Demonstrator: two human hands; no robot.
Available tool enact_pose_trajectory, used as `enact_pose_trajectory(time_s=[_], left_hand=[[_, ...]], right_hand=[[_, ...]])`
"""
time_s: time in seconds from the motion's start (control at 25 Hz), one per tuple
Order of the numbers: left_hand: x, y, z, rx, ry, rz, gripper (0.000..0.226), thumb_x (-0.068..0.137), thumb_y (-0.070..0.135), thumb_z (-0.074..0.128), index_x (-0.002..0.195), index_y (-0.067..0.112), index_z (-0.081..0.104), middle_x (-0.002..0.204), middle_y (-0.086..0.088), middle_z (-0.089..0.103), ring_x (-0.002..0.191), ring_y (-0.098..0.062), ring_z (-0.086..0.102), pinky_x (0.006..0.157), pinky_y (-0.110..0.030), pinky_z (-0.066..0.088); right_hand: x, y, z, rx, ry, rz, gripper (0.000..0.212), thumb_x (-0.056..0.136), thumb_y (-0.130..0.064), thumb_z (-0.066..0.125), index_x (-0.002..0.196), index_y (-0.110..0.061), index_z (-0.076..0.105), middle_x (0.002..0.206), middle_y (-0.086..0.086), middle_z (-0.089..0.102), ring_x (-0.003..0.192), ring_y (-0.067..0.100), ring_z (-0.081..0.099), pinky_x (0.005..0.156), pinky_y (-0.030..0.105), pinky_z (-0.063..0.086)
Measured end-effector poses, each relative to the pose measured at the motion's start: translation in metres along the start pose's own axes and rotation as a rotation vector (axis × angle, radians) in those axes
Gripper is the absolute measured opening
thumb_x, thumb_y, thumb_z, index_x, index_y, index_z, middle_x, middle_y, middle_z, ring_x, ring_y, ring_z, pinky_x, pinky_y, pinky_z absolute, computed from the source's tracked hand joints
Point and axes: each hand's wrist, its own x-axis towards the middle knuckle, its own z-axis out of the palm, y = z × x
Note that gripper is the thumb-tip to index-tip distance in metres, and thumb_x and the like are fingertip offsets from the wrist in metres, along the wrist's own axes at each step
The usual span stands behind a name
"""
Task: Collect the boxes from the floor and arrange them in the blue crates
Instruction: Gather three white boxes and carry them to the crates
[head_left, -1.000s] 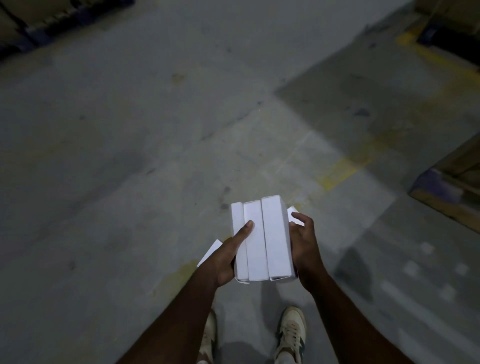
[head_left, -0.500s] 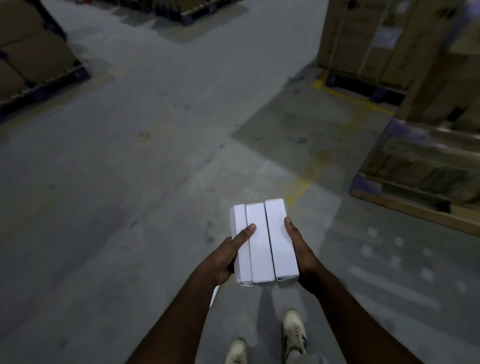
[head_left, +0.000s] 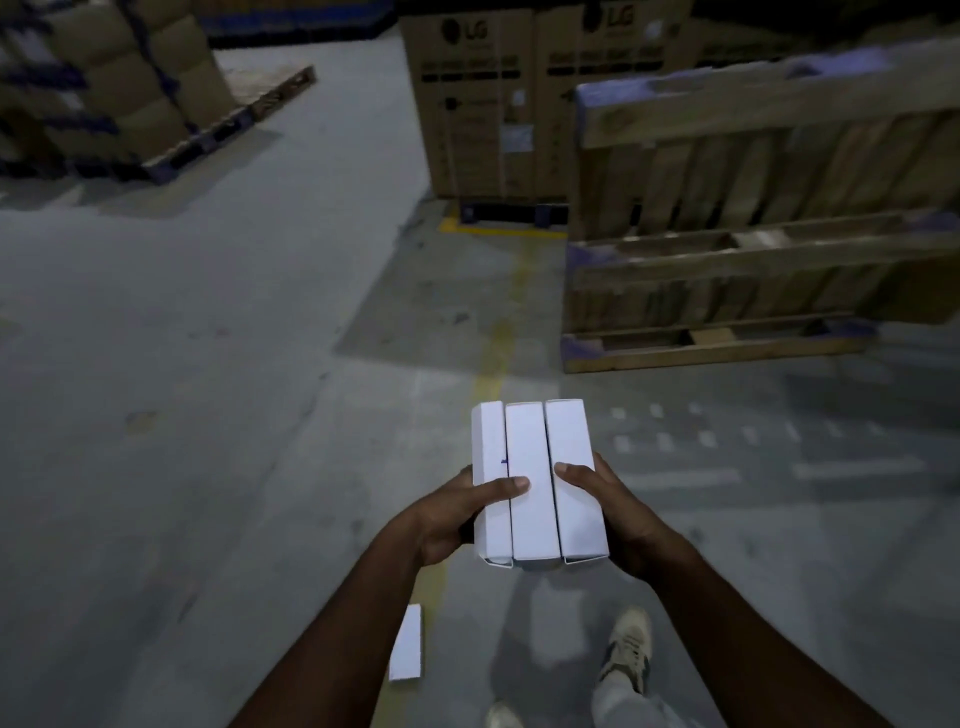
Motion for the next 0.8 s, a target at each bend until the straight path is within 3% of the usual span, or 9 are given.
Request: enact_pose_trajectory(time_s=[0.2,0.4,0.64,0.8], left_hand=[[0.017,0.017,0.071,0.112,-0.125,0.044,0.064,0.078,0.035,0.076,0.137,0.023,0.054,0.125,-0.002,0.071,0.117,-0.026,0.067,0.102,-0.047,0.053],[0.046,0.031,0.162,0.202,-0.25,0.054,0.061,0.078,0.032,0.077,0.134,0.023,0.055,0.123,-0.003,0.072,0.114,-0.026,0.068,0.1,-0.046,0.055],[0.08,0.038,0.294,0.322,-0.469,0.079,0.062,0.081,0.019,0.077,0.138,0.02,0.053,0.128,-0.006,0.07,0.116,-0.027,0.067,0.098,-0.044,0.055],[0.09,0.036,0.387,0.392,-0.597,0.075,0.058,0.081,0.016,0.077,0.135,0.021,0.054,0.124,-0.004,0.072,0.112,-0.025,0.069,0.089,-0.037,0.058]], right_hand=[[-0.063,-0.021,-0.045,0.141,0.149,-0.107,0.056,0.09,-0.043,0.064,0.138,-0.023,0.044,0.127,0.008,0.066,0.113,0.031,0.066,0.098,0.055,0.05],[-0.117,-0.034,-0.113,0.208,0.258,-0.167,0.068,0.081,-0.057,0.062,0.14,-0.028,0.043,0.129,0.01,0.065,0.114,0.035,0.064,0.098,0.058,0.049],[-0.196,-0.037,-0.219,0.205,0.417,-0.316,0.075,0.079,-0.038,0.076,0.142,-0.026,0.038,0.133,0.008,0.061,0.118,0.033,0.062,0.1,0.057,0.049],[-0.26,-0.035,-0.281,0.23,0.501,-0.402,0.073,0.079,-0.023,0.078,0.142,-0.023,0.04,0.134,0.009,0.061,0.12,0.033,0.061,0.101,0.058,0.047]])
